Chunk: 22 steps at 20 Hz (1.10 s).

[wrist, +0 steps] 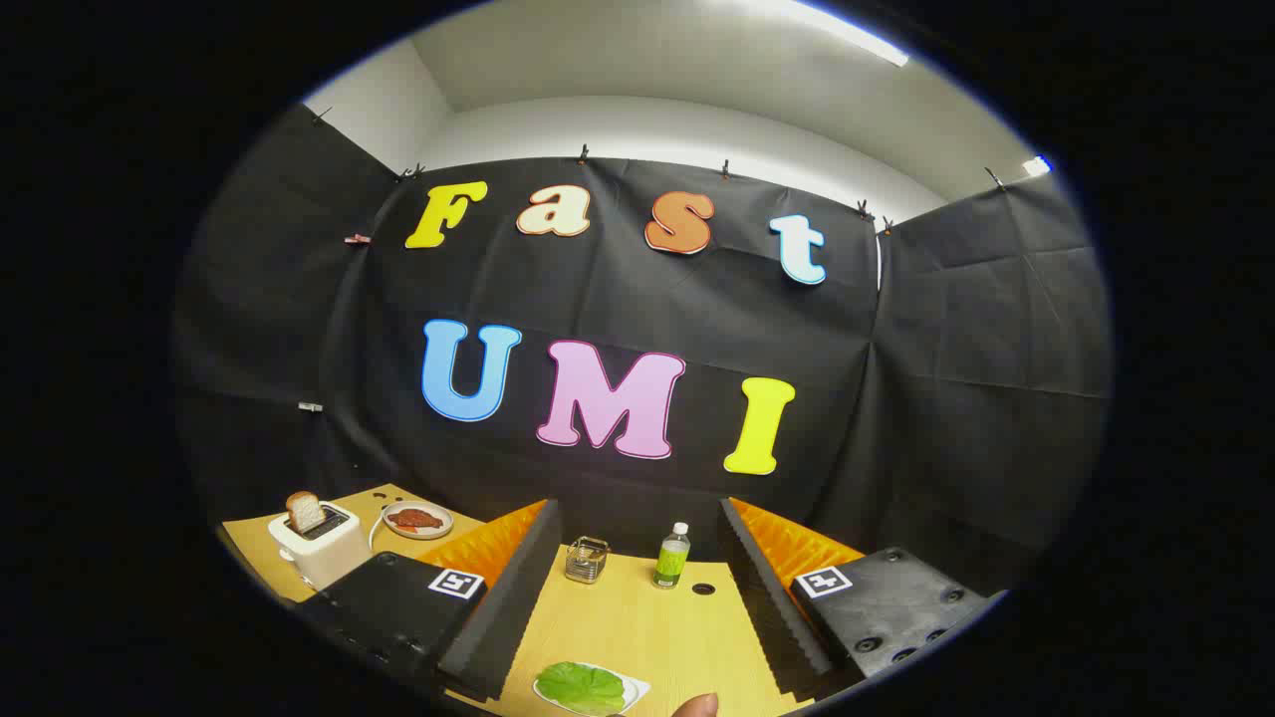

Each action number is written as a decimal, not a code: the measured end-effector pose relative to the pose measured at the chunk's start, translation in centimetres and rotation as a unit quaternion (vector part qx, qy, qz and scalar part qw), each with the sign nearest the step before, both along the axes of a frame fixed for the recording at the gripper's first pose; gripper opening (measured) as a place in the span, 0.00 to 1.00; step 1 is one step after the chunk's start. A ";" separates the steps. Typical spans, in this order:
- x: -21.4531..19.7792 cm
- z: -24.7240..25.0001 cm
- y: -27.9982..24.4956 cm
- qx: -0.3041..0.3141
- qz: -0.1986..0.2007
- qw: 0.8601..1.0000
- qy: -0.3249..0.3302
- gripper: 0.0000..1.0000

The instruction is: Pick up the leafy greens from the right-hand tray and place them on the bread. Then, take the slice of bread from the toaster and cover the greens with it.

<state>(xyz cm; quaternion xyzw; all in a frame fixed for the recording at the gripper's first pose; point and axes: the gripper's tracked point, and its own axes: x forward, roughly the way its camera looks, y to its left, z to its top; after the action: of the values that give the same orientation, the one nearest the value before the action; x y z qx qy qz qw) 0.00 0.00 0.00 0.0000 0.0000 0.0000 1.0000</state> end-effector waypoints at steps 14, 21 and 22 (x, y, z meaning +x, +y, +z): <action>0.7 -0.2 0.2 -0.003 0.003 1.000 0.003 0.97; 1.0 -0.7 0.4 -0.004 0.009 1.000 0.012 0.97; 1.2 -1.3 0.8 -0.008 0.018 1.000 0.021 0.97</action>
<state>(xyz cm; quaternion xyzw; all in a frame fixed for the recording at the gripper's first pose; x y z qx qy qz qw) 1.19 0.82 -1.32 -0.0076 0.0214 0.0175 0.9996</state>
